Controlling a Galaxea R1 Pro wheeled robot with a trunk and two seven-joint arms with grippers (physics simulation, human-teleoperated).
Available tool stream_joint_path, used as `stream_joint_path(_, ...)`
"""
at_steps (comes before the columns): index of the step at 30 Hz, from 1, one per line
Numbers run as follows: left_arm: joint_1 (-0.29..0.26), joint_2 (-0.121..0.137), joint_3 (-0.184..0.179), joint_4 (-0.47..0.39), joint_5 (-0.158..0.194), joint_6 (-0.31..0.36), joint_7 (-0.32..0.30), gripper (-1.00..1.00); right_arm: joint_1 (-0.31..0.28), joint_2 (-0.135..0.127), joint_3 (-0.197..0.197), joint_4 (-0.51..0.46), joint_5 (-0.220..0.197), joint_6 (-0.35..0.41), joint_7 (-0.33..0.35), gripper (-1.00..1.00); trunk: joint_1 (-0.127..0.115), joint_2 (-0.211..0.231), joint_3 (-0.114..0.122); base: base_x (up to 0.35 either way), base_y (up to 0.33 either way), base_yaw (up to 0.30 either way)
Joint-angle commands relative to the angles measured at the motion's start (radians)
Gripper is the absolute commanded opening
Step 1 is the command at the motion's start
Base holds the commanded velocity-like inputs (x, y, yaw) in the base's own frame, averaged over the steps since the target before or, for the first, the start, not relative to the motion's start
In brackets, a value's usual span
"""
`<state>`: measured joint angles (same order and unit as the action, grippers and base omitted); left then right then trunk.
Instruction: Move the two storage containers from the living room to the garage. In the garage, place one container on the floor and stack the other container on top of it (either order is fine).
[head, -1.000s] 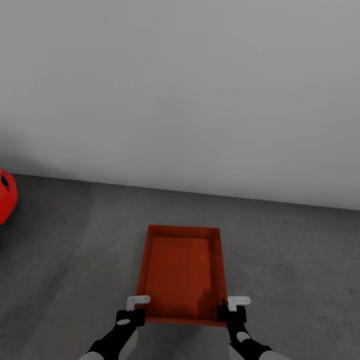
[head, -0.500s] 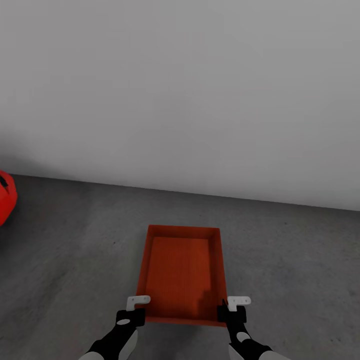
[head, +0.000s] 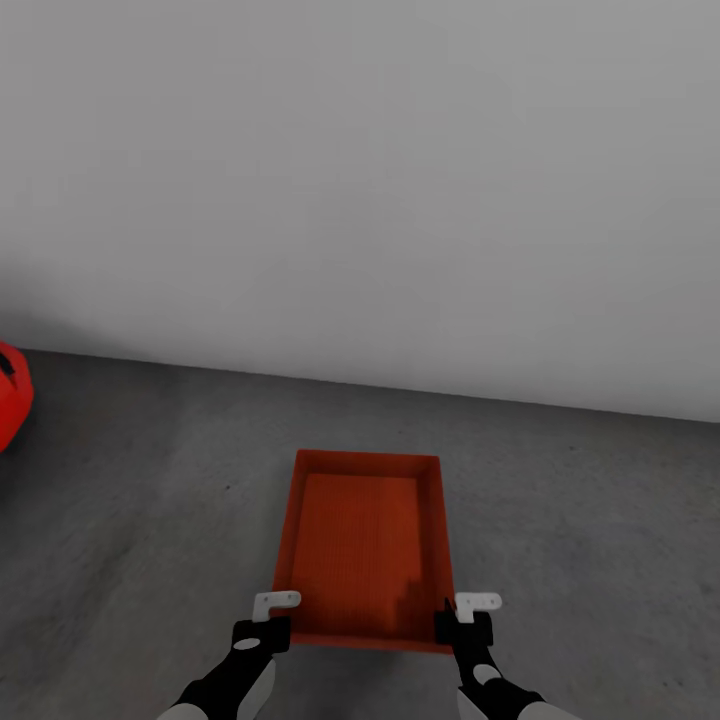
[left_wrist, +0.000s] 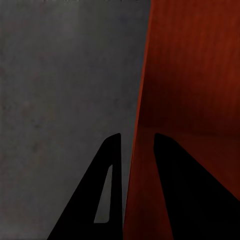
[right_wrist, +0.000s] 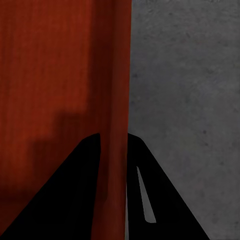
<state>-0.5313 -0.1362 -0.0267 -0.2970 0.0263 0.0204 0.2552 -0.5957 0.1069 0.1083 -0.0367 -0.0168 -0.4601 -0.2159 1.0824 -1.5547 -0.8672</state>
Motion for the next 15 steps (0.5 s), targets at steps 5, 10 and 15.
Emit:
stream_joint_path(5,0.001,0.0,0.001,0.002,0.004,0.003,0.01,-1.0,-0.001,0.0,-0.001,-0.006,0.015,-0.04,-0.004,-1.0,0.0,0.0,-0.001,0.051,0.0,0.0)
stream_joint_path(10,0.001,0.0,0.001,0.002,0.004,0.003,0.01,-1.0,-0.001,0.0,-0.001,-0.006,0.015,-0.04,-0.004,-1.0,0.0,0.0,-0.001,0.007,0.0,0.0)
stream_joint_path(15,0.001,0.0,0.001,0.002,0.004,0.003,0.01,-1.0,-0.001,0.0,-0.001,-0.006,0.015,-0.039,-0.003,-1.0,0.0,0.0,-0.001,0.001,0.0,0.0)
